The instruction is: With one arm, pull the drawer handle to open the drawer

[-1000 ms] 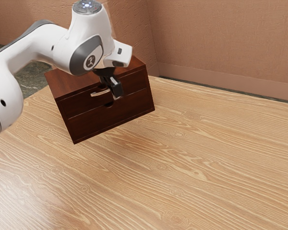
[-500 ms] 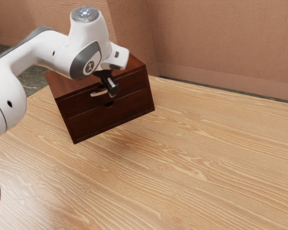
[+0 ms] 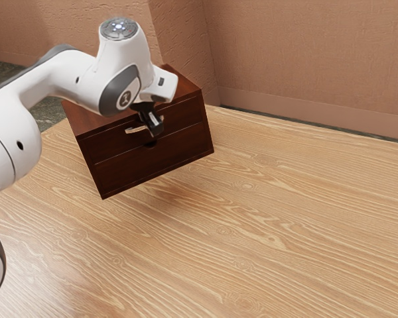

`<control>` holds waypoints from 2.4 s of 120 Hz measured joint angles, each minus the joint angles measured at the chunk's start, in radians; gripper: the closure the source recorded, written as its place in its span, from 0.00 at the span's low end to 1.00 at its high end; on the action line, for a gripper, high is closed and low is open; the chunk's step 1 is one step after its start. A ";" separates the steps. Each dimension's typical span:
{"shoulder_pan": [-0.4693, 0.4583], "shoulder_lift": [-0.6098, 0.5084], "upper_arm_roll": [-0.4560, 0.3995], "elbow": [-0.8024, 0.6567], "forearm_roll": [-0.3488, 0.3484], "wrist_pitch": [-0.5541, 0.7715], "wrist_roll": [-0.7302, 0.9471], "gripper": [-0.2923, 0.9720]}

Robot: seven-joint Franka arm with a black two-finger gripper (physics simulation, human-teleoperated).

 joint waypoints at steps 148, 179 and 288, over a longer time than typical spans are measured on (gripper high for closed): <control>-0.043 -0.065 -0.007 -0.151 0.002 0.013 -0.045 0.52; -0.068 -0.127 -0.011 -0.228 0.007 0.025 -0.069 0.52; -0.160 -0.264 -0.010 -0.404 0.041 0.062 -0.176 0.53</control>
